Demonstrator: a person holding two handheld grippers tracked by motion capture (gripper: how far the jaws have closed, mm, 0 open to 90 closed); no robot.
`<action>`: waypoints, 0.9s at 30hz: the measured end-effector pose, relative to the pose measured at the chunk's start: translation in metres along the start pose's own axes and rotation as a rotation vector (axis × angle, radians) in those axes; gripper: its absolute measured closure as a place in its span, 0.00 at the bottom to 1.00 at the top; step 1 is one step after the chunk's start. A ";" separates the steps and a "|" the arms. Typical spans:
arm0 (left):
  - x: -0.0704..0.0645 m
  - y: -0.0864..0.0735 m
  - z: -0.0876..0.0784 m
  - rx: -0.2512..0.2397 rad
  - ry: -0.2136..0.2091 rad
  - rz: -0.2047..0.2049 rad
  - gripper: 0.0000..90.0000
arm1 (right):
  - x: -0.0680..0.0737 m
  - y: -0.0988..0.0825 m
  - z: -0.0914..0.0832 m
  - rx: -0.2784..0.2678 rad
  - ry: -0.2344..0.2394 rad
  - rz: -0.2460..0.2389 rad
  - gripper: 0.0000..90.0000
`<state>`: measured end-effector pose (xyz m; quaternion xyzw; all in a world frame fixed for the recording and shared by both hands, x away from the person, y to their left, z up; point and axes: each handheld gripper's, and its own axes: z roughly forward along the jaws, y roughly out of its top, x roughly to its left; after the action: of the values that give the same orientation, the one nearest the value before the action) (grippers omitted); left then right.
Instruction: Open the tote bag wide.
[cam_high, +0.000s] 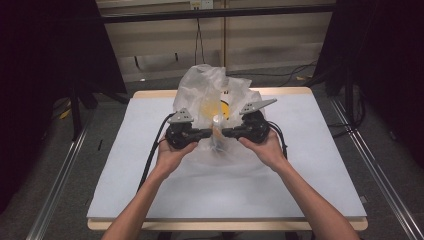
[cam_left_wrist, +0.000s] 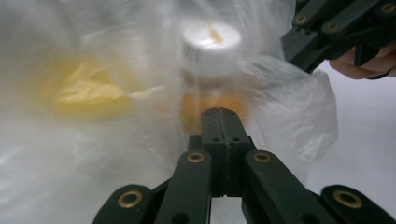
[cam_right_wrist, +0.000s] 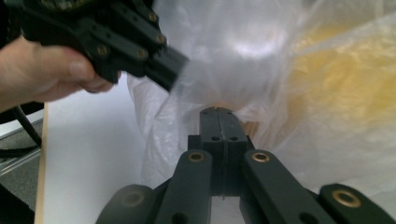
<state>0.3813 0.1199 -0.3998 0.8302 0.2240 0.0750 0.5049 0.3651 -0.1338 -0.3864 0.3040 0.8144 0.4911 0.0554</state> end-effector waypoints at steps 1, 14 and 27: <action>0.002 -0.003 -0.001 0.012 0.008 0.000 1.00 | 0.000 -0.005 0.003 0.008 -0.003 0.003 1.00; 0.031 -0.043 0.022 0.113 0.070 -0.089 1.00 | -0.028 -0.052 0.016 0.042 -0.084 0.061 1.00; 0.056 -0.079 0.037 0.176 0.077 -0.177 1.00 | -0.062 -0.095 0.027 0.127 -0.154 0.136 1.00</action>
<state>0.4202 0.1460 -0.4920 0.8448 0.3214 0.0420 0.4258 0.3839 -0.1790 -0.4927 0.3982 0.8147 0.4165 0.0650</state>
